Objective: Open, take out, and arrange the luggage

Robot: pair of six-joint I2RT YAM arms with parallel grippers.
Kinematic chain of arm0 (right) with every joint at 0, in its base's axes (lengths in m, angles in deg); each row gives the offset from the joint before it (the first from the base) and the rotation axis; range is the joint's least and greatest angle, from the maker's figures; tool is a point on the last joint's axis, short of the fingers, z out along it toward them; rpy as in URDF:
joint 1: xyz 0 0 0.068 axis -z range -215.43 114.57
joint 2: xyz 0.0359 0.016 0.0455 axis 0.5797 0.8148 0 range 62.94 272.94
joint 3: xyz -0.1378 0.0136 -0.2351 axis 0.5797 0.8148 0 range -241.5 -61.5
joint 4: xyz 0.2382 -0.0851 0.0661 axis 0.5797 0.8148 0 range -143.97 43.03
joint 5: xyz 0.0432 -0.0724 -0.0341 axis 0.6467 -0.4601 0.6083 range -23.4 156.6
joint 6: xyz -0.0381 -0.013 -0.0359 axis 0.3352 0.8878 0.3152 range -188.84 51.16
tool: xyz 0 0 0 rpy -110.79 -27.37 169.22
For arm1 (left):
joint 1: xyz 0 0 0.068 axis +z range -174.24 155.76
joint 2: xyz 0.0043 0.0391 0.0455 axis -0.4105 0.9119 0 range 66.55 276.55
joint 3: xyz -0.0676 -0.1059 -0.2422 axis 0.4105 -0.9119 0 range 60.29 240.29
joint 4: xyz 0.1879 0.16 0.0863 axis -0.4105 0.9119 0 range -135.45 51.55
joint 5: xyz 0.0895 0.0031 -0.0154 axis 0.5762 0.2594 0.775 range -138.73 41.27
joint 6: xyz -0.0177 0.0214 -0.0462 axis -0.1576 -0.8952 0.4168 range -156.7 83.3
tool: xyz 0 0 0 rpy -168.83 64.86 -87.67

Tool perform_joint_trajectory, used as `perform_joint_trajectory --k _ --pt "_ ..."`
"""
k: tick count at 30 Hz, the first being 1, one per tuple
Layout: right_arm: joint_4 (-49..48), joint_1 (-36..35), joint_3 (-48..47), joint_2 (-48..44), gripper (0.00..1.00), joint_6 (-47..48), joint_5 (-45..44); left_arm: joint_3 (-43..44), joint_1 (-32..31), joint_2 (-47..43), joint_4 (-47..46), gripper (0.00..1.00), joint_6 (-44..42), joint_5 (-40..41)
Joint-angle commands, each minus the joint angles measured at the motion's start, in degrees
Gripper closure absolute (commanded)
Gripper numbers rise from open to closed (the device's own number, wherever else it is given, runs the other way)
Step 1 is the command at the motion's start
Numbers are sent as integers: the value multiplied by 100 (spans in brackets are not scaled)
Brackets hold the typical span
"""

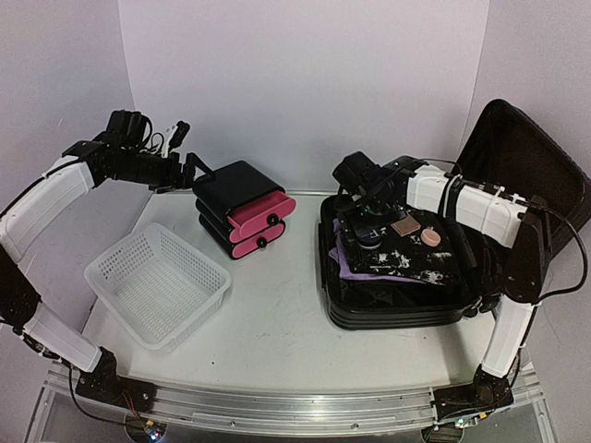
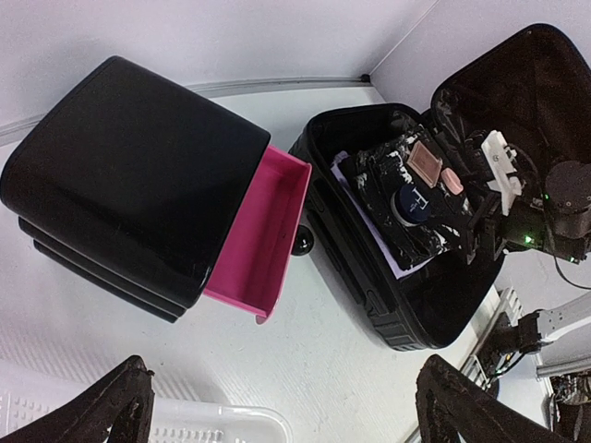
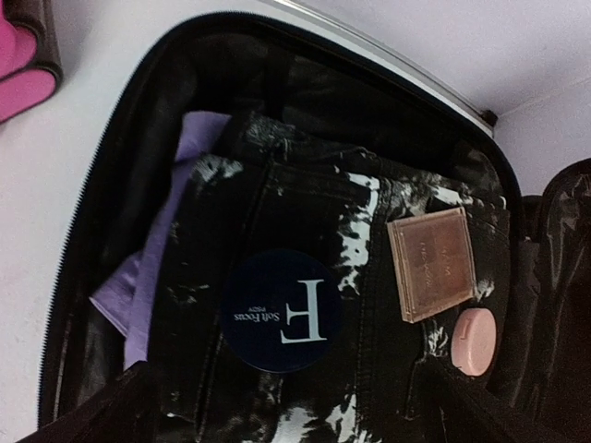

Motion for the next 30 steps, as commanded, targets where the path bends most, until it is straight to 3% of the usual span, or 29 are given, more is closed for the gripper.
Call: perform_joint_trajectory --k 1,10,19,30 --pt "331 39 -131 213 2 102 -504 -2 22 48 -191 1 30 -48" --pt "122 107 96 492 6 127 -439 -15 17 175 -189 0 -26 61" --pt "-844 225 676 502 18 121 -462 0 22 263 -190 1 -18 3" --pt "-2271 533 1642 126 19 -148 -47 4 31 241 -190 1 4 -73"
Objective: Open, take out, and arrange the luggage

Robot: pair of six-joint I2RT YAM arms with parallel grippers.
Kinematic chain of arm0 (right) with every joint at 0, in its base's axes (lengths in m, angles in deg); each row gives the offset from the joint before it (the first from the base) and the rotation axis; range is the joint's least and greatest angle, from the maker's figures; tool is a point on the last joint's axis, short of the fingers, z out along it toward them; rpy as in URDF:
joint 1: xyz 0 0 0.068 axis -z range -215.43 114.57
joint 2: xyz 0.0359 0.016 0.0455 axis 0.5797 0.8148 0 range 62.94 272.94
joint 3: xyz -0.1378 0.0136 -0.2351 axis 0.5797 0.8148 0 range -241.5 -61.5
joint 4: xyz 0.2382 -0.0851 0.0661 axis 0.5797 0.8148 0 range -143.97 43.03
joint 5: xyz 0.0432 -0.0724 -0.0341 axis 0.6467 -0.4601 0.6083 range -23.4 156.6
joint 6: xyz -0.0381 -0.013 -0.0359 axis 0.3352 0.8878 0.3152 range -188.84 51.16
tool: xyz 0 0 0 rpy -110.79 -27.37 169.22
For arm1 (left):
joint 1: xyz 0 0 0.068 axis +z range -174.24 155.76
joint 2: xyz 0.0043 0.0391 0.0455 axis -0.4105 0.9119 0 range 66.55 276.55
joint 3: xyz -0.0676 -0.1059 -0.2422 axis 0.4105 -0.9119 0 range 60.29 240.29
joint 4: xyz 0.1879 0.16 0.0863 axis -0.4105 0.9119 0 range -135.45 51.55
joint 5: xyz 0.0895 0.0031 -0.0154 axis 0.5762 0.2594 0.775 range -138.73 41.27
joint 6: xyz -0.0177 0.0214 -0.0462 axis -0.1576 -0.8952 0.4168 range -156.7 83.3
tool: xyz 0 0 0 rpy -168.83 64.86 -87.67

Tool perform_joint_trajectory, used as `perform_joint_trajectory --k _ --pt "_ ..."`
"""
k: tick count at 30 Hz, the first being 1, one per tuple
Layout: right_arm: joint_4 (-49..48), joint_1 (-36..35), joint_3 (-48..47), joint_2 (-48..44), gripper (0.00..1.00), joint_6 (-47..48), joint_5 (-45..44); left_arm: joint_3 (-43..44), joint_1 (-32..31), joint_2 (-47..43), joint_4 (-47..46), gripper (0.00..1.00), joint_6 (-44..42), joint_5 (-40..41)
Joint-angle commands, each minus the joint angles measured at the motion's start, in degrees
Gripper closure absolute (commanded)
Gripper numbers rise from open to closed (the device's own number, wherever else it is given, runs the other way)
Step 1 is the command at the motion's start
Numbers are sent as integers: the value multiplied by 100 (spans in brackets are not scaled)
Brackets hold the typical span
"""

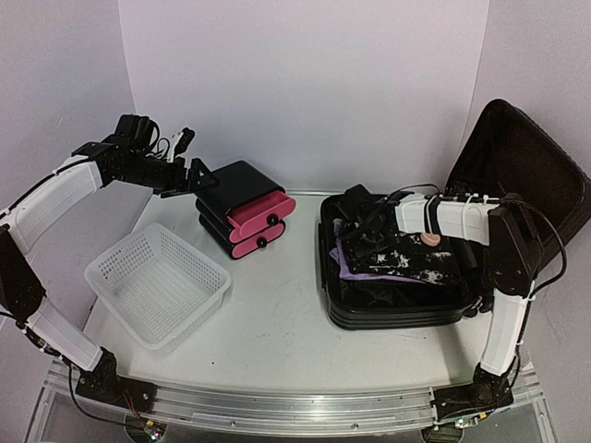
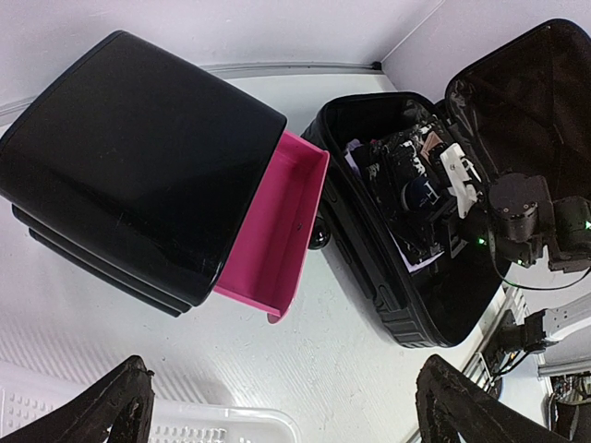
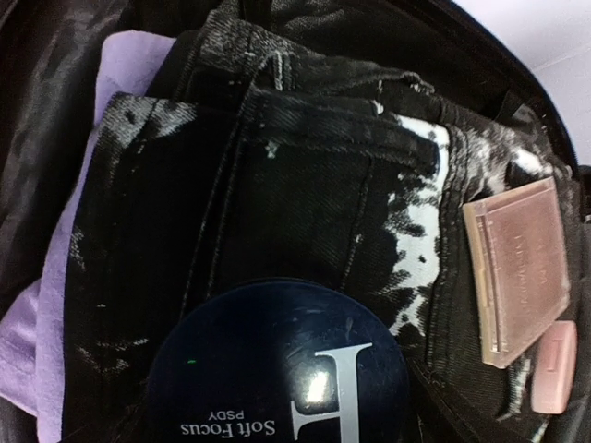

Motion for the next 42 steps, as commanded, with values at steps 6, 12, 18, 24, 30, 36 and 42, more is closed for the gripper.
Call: perform_joint_trajectory --k 6,12,18,24,30,36,42 --pt "-1052 120 457 -577 14 -220 225 30 24 -127 -189 0 19 -145" --pt "-1101 121 483 -742 9 -206 384 35 25 -151 -188 0 37 -194" --pt "-1119 154 483 -647 19 -172 311 41 27 -164 -188 1 54 -242" --pt "-1113 169 422 -510 20 -81 164 44 29 -163 -188 1 60 -253" --pt "-1069 173 261 -409 40 59 333 44 23 -146 -189 0 72 -280" --pt "-984 152 55 -538 54 136 782 52 29 -108 -189 0 81 -304" --pt "-957 103 -100 -946 56 73 1139 40 19 15 -258 2 110 -504"
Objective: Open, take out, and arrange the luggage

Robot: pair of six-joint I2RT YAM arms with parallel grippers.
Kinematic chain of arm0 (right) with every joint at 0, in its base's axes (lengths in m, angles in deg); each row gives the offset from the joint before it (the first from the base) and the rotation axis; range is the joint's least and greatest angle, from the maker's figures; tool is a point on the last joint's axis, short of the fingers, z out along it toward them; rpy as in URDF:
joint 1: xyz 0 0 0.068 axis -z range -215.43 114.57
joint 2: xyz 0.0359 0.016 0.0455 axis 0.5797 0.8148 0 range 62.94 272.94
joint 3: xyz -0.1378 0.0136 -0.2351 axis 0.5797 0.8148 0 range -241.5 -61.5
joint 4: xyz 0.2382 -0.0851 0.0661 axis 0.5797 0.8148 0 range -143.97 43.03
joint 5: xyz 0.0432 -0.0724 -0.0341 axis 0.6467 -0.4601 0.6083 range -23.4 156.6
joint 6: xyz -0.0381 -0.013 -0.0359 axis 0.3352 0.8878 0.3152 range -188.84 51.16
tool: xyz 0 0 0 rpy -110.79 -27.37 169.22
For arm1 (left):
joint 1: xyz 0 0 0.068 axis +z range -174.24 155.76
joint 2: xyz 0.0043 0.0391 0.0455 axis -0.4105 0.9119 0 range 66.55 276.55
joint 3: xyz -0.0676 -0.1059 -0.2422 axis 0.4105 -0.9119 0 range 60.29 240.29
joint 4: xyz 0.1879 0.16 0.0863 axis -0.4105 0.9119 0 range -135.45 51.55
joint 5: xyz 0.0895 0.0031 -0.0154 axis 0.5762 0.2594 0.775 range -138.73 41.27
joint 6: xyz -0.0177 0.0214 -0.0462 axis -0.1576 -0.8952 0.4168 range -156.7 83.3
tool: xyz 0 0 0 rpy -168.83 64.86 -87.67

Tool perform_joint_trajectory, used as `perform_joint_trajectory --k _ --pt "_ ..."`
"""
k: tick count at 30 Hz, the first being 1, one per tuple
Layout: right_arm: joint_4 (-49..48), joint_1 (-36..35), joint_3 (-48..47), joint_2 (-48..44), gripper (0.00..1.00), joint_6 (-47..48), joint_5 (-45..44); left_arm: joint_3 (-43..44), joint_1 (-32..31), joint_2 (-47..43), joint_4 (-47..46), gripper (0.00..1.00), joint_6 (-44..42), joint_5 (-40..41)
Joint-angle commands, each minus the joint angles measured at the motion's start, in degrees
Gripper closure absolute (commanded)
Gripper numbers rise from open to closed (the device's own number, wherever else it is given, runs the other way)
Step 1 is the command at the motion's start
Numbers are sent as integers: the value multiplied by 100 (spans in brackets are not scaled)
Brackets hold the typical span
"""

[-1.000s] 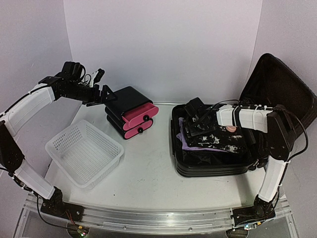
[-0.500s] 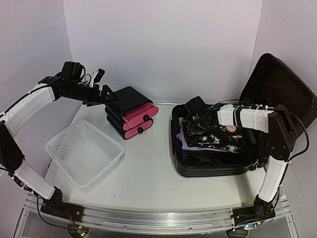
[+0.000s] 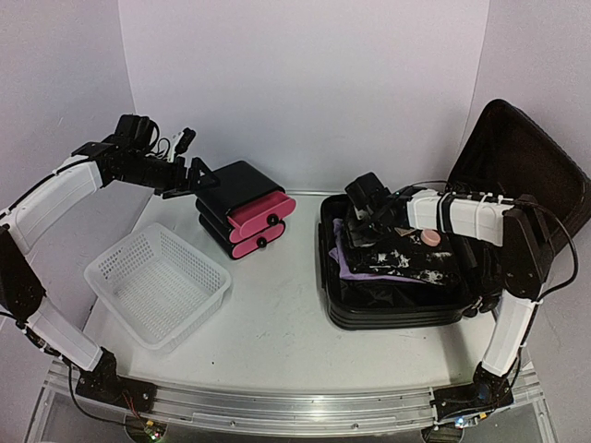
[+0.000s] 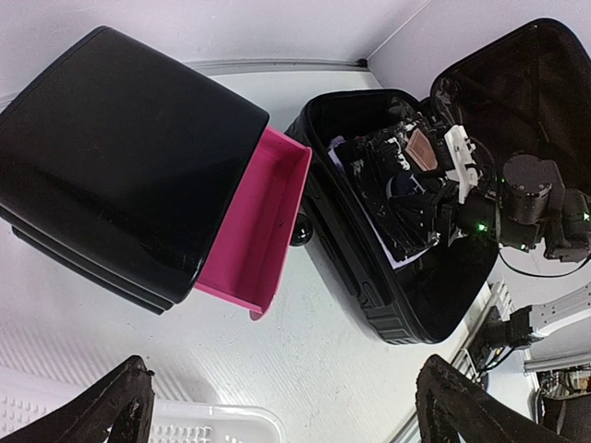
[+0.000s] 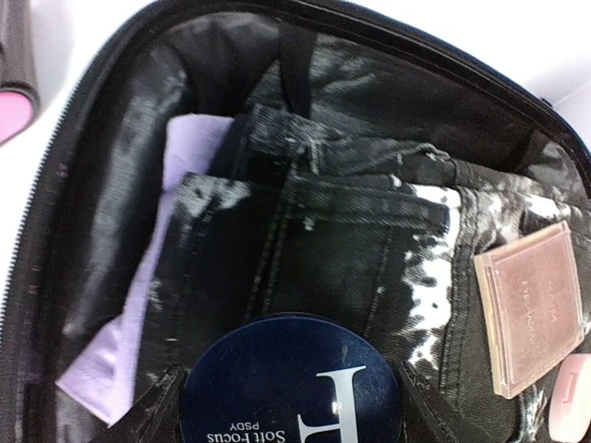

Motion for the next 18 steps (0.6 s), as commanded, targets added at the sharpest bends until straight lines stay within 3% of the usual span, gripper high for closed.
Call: perform_joint_trajectory --k 1,8,18 --pt "-143 -41 -381 -562 57 -89 488 17 7 54 -346 2 50 -406" --pt "-638 -156 -1218 -58 57 -237 1600 -158 -18 398 -784 21 565 -1182" --pt "-1518 -500 -3042 1321 57 -444 2485 -233 -7 341 -853 20 644 -1138"
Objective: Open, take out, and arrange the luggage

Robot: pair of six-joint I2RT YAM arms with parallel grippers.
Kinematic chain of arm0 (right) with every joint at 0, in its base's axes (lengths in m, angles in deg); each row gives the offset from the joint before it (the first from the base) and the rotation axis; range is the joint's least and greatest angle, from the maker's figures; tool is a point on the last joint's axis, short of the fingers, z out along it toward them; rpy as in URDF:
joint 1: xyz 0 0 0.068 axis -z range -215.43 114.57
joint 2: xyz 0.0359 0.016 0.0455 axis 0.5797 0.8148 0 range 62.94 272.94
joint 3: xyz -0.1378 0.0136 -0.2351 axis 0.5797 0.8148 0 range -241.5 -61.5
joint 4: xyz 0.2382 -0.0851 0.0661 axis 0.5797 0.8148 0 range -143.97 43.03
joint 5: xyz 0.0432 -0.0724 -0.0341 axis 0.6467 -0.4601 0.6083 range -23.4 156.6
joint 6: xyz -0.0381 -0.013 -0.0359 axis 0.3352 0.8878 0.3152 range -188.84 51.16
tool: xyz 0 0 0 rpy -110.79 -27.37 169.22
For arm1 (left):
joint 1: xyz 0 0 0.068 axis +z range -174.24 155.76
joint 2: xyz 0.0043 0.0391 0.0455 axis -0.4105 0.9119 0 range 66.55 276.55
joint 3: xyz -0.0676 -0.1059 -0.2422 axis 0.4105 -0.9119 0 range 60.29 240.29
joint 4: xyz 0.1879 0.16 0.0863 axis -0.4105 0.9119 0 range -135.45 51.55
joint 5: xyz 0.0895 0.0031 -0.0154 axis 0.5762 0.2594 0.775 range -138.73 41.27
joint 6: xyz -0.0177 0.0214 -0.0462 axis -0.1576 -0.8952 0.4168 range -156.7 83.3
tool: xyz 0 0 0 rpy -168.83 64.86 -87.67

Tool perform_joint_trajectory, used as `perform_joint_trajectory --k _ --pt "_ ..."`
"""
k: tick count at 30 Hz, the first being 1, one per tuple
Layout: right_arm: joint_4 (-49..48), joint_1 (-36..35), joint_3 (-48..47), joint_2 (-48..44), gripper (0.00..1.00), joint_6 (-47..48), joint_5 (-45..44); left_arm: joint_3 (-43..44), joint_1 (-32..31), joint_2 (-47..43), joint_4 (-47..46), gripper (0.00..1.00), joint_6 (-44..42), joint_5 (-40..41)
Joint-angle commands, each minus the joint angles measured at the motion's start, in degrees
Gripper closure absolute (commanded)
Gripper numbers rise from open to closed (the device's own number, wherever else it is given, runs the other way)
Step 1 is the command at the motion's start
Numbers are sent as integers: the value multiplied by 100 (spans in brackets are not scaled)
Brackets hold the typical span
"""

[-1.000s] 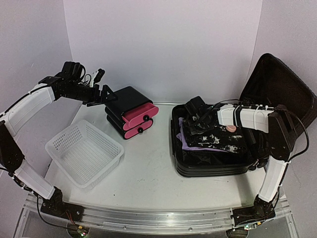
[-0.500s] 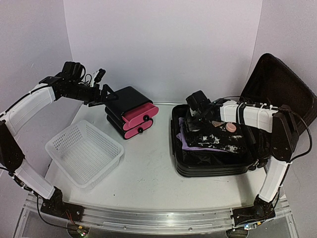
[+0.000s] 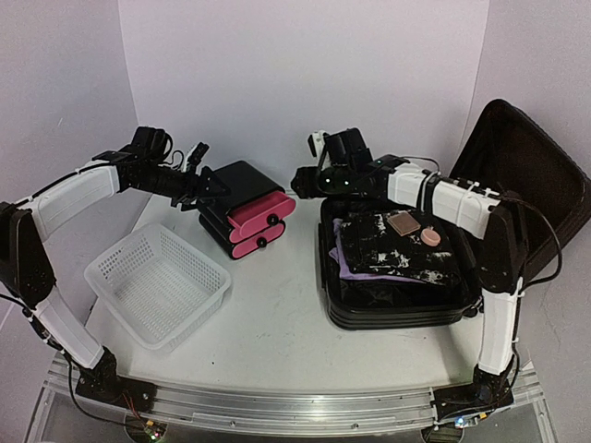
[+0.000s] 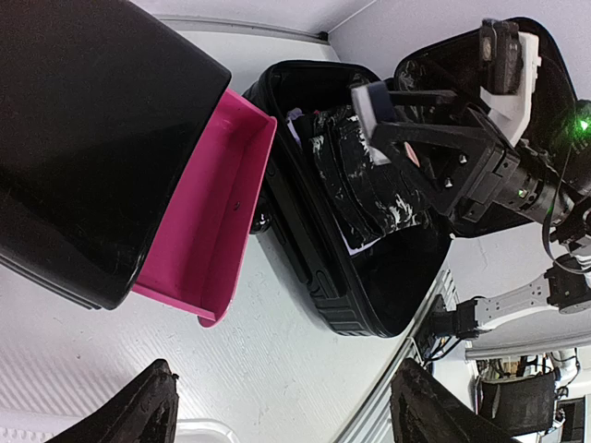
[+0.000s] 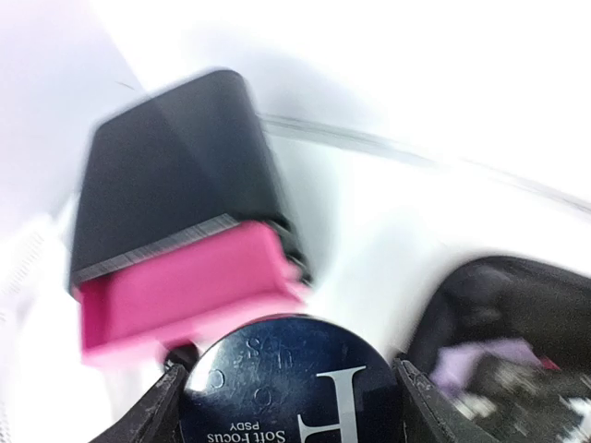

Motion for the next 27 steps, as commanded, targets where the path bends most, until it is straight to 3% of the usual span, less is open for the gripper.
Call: perform_joint_trajectory --k 1,7,27 --pt "-745 -220 -810 669 57 -143 529 12 -1 -265 -295 20 15 -56" --pt "-1500 -487 -1079 1218 58 6 421 20 1 -327 -292 19 48 -121" --pt "-1620 -780 -2053 1949 58 515 -113 32 2 -525 -301 19 85 -192"
